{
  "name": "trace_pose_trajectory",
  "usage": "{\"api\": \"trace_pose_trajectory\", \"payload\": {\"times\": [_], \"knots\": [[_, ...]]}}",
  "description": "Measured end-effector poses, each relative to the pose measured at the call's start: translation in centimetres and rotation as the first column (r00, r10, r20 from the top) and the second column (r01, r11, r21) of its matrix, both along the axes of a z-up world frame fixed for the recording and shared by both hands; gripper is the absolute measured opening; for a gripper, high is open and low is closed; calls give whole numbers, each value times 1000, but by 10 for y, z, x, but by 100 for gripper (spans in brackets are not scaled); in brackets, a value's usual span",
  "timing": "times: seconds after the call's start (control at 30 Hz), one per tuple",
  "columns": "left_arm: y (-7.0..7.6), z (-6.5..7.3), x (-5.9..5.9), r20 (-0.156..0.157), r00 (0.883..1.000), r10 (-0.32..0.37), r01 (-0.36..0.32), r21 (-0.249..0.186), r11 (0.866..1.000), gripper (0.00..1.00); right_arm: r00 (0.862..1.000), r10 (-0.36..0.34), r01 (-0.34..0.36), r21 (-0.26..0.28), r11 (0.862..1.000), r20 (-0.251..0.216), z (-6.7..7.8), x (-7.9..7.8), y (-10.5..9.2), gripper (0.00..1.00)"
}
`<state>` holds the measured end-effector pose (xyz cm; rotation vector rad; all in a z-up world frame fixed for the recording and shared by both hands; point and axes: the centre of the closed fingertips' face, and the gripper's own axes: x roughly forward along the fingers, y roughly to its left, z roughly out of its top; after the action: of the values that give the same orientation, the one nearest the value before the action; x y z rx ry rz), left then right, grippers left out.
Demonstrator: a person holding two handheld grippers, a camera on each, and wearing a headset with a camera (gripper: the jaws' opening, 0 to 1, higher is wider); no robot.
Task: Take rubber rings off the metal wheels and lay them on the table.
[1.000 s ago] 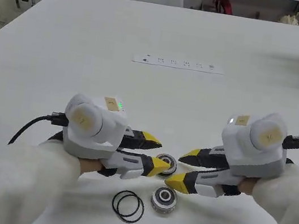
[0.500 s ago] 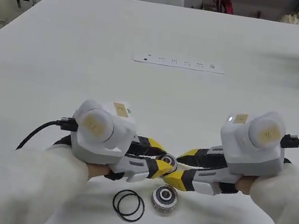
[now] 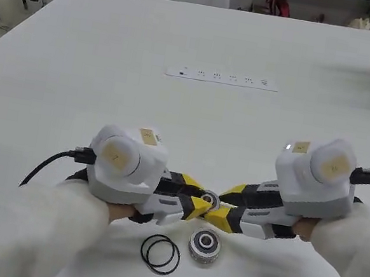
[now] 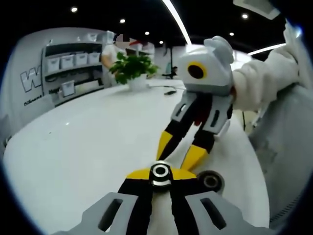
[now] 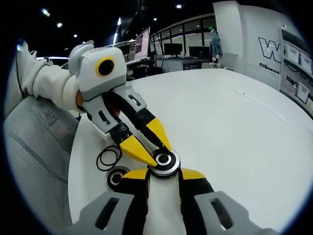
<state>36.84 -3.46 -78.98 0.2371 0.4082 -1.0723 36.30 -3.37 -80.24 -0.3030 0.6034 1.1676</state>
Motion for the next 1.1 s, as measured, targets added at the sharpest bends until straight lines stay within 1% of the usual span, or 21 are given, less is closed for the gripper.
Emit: {"api": "trace_pose_trajectory", "payload": {"times": [0.17,0.37,0.43,0.7,0.83,1.0,1.03,1.07,1.1], "knots": [[0,0,-1,2,1000,-2,2,5,1000,14,1000,12,-12,-8,1000,5,-1,-1,0,19],[1,-1,-2,6,1000,-3,3,13,1000,14,999,37,-37,-29,999,25,-2,-2,-1,17],[1,-1,-2,8,1000,-3,3,16,1000,14,998,51,-49,-41,998,37,-3,-3,-2,15],[2,0,-3,13,1000,1,-1,23,1000,14,997,61,-59,-45,997,42,-2,-3,-2,14],[2,0,-3,12,1000,2,-2,25,1000,14,996,74,-71,-57,996,52,-2,-3,-1,14],[3,0,-4,12,1000,0,0,26,1000,14,995,79,-76,-66,995,52,-3,-3,-2,12],[3,0,-4,12,1000,-1,1,26,1000,14,994,85,-78,-89,993,68,-4,-2,-4,7],[3,0,-4,12,1000,-4,4,26,1000,14,989,90,-76,-121,990,115,-5,3,-8,2],[3,0,-5,12,1000,-5,5,25,1000,14,994,86,-79,-94,992,73,-5,-3,-5,1]]}}
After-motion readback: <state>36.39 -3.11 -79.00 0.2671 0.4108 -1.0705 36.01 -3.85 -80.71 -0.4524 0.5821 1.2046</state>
